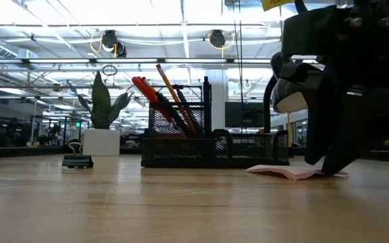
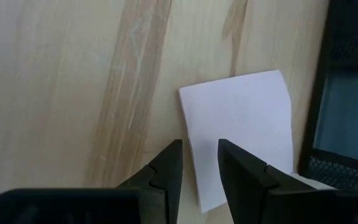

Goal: Pick and place office supplies into organizer
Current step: Put the pink sticky notes into the desk organizer

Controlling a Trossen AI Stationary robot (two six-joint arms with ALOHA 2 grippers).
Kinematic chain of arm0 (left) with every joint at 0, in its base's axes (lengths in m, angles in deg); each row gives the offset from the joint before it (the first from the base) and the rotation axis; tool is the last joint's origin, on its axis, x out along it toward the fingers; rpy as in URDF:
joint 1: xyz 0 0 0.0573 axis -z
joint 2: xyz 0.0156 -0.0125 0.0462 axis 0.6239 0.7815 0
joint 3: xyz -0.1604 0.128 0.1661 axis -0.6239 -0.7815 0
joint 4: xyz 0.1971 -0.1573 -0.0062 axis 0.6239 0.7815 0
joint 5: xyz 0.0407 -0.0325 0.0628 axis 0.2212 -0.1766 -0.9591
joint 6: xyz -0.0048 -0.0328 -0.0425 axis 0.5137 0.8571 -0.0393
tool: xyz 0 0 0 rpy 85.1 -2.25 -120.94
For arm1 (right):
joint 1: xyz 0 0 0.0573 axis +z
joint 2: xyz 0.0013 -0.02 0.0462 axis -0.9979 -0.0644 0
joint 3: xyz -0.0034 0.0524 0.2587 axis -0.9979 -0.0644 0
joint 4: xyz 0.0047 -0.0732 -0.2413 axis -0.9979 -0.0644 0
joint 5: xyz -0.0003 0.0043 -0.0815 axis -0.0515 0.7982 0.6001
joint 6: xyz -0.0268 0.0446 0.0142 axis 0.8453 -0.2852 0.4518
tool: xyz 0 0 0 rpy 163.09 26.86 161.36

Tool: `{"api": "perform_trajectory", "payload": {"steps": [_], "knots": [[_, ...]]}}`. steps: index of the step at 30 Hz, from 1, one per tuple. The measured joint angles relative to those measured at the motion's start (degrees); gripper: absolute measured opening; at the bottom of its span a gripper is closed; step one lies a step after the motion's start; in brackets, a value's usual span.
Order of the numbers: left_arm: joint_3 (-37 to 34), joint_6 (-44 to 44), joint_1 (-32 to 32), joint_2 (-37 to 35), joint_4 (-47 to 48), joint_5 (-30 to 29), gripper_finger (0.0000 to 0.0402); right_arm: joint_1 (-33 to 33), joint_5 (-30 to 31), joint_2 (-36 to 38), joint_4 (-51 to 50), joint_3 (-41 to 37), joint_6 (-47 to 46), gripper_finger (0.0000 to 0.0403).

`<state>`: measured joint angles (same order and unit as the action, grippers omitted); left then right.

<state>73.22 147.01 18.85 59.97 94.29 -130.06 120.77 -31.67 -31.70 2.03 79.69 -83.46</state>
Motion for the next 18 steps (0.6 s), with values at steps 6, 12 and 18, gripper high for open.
{"api": "perform_trajectory", "payload": {"steps": [6,12,18], "knots": [[0.0,0.0,0.0,0.0,0.0,0.0,0.0124,-0.5,-0.1,0.0,-0.5,0.0,0.2,0.0093],[0.0,0.0,0.0,0.0,0.0,0.0,0.0124,-0.7,-0.1,0.0,-0.7,0.0,0.6,0.0093],[0.0,-0.4,0.0,0.0,0.0,0.0,0.0124,-0.6,-0.2,0.0,-0.7,0.0,0.0,0.0093]]}}
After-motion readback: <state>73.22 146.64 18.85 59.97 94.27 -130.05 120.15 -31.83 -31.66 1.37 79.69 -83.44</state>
